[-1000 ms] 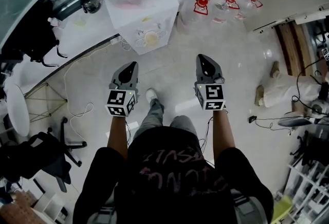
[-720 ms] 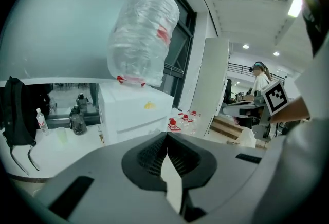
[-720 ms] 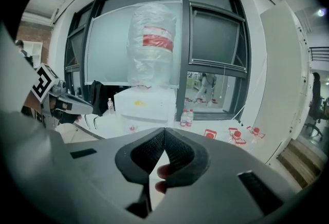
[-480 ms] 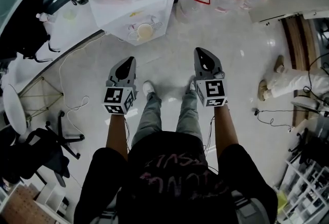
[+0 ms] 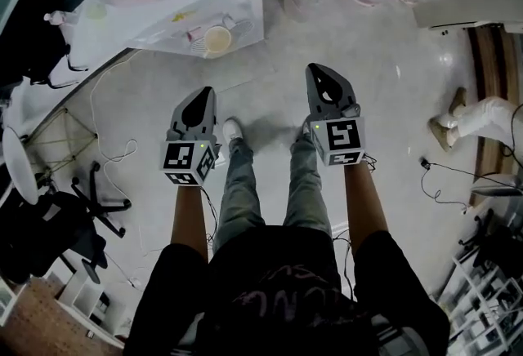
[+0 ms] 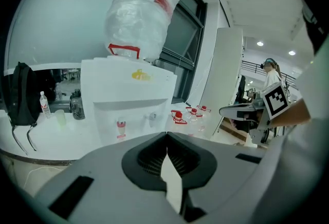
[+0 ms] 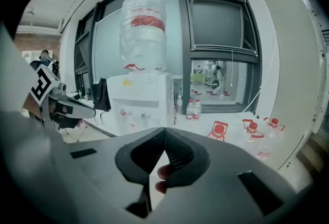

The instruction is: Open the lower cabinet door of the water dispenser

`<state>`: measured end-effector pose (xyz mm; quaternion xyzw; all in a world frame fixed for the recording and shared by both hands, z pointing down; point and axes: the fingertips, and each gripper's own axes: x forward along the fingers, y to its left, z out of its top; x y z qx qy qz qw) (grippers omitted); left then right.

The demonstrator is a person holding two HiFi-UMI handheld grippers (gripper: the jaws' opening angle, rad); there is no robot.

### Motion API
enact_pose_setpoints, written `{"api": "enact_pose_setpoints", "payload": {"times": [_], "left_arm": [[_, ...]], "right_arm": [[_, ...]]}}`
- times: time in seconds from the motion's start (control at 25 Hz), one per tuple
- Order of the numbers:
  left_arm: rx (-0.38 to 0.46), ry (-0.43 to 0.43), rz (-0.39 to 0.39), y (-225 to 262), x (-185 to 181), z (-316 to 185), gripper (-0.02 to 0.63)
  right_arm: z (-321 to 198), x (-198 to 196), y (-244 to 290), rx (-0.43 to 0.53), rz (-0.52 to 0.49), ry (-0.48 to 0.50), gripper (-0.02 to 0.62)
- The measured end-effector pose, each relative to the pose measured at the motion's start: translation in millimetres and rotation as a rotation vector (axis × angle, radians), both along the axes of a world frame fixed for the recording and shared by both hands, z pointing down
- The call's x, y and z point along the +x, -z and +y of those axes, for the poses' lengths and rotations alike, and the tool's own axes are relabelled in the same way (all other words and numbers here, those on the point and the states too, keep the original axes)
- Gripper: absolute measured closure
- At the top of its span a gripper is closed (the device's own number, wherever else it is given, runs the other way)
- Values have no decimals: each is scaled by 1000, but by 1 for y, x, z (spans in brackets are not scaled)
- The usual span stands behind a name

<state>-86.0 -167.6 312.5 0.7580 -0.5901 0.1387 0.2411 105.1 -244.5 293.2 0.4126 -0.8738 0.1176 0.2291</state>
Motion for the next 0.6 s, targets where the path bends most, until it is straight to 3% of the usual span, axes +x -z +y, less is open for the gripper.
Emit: {"api": "enact_pose_setpoints", "payload": {"times": [0.2, 0.32, 0.6], "left_arm": [[-30, 39, 7, -44, -2, -9, 594], [-32, 44, -1, -70, -3, -14, 594], [-49, 67, -18, -136, -3, -6, 594]], "right_arm": [[-3, 1, -49, -71, -74, 2, 581], [-6, 3, -80, -94, -46, 16, 581], [-13, 6, -143, -45, -63, 30, 581]]}}
